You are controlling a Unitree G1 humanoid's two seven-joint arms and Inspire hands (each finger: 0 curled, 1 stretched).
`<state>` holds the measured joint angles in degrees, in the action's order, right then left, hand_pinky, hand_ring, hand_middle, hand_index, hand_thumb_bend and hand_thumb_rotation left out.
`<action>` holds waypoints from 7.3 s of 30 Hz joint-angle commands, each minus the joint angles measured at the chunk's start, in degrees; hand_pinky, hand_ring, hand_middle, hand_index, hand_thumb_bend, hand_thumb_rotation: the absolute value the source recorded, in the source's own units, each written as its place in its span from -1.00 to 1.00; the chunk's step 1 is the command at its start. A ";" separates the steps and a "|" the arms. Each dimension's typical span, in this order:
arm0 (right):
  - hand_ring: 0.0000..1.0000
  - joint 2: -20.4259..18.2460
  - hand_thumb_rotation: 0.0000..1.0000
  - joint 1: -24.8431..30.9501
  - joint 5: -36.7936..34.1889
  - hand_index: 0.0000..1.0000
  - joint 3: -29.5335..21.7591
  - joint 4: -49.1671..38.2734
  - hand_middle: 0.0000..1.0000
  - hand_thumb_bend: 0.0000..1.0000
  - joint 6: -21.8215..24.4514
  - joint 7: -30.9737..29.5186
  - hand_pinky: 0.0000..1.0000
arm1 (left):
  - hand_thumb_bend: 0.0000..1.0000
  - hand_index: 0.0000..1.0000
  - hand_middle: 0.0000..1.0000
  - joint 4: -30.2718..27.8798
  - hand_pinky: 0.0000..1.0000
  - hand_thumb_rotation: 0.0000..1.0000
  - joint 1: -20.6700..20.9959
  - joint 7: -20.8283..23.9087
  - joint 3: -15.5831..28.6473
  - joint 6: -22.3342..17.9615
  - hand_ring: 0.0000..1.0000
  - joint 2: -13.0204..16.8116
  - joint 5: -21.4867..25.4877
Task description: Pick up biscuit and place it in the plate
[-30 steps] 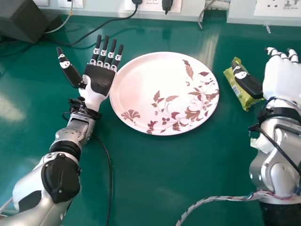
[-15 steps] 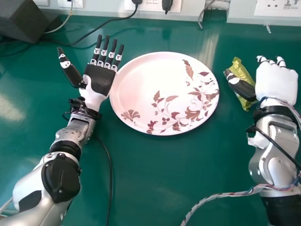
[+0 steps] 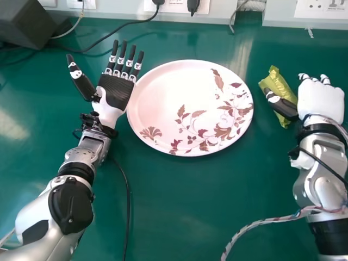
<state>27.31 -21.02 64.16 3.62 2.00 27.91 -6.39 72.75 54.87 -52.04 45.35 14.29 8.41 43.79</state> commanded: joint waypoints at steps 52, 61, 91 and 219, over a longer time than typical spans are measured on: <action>0.46 7.81 0.09 -4.56 -0.96 0.85 13.97 12.66 0.68 0.53 -5.37 2.01 0.22 | 1.00 1.00 1.00 1.00 1.00 0.16 -2.19 -1.37 0.80 3.38 0.92 -0.77 1.28; 0.11 8.68 -0.98 -3.13 -1.90 0.71 13.23 11.54 0.63 0.10 -6.06 2.62 -0.01 | 1.00 1.00 1.00 1.96 1.00 0.16 -2.19 -0.16 3.59 9.65 0.92 -0.34 4.77; -0.44 10.03 -1.00 -1.05 -2.26 0.18 10.63 7.13 -0.11 -0.78 -4.68 2.50 -0.59 | 1.00 1.00 1.00 2.12 1.00 0.19 -1.59 8.43 6.34 16.93 0.92 1.04 8.70; -0.54 -7.56 -1.00 -6.86 15.75 -0.04 10.01 -14.47 -0.39 -0.51 -11.84 -11.72 -0.69 | 1.00 1.00 1.00 1.80 0.94 0.19 -0.59 8.56 3.06 13.59 0.93 1.81 4.00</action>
<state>20.06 -26.90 80.59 13.22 -13.09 16.49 -19.77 74.26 55.26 -42.85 48.78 27.69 10.16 48.30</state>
